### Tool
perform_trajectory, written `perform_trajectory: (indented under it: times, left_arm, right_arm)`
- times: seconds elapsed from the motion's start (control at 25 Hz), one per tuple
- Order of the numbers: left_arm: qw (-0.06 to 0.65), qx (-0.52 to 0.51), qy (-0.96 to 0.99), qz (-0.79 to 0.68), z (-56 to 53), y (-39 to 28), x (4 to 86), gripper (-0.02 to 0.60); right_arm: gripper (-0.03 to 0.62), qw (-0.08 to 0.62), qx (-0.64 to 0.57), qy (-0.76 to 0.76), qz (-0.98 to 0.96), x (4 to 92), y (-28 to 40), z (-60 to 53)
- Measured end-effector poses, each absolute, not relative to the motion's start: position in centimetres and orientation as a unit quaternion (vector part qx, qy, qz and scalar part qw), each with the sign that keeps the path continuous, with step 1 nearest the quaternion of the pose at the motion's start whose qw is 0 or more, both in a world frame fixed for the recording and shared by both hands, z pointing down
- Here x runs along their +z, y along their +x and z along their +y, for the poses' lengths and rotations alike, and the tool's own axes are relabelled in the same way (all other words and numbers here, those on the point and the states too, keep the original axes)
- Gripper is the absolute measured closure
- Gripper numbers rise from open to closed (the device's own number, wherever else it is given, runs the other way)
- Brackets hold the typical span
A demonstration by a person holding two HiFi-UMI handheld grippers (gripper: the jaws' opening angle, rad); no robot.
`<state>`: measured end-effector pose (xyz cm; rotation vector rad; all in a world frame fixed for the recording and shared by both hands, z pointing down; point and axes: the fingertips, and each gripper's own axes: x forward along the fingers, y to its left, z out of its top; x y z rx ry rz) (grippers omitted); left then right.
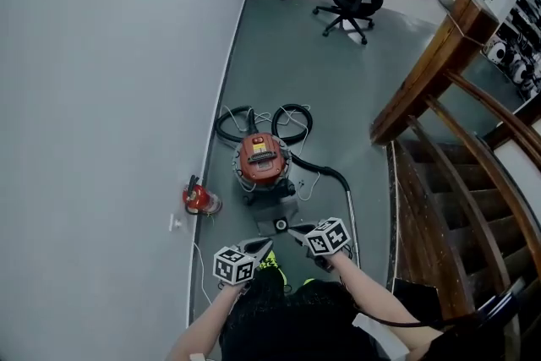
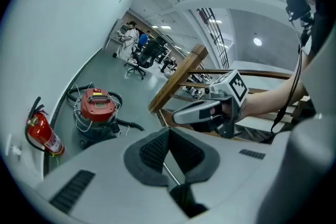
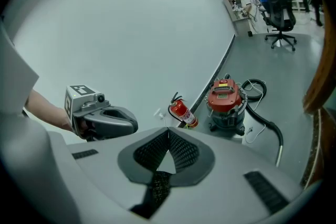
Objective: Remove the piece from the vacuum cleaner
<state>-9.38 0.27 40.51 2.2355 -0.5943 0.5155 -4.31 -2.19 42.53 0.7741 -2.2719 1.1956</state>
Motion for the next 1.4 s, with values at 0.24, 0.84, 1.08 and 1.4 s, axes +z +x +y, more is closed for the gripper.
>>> perform_trajectory:
  times: [0.24, 0.84, 1.08, 1.4]
  left_arm:
    - [0.383, 0.199, 0.861, -0.268, 2.6, -8.8, 41.0, 0.572]
    - [0.361, 0.198, 0.861, -0.298, 4.9, -6.5, 40.0, 0.572]
    - [0.355, 0.192, 0.861, -0.309, 7.7, -5.0, 39.6, 0.571]
    - [0.339, 0.183, 0.862, -0.329, 12.2, -2.7, 38.3, 0.571]
  right_arm:
    - [0.580, 0.233, 0.431, 0.258, -0.833, 42.5, -3.7, 0.6]
    - [0.580, 0.207, 0.431, 0.244, -0.844, 41.8, -2.3, 5.2]
    - [0.579, 0.222, 0.398, 0.244, -0.856, 41.8, -1.4, 8.1]
    - [0.579, 0.200, 0.362, 0.254, -0.875, 40.1, 0.2, 11.8]
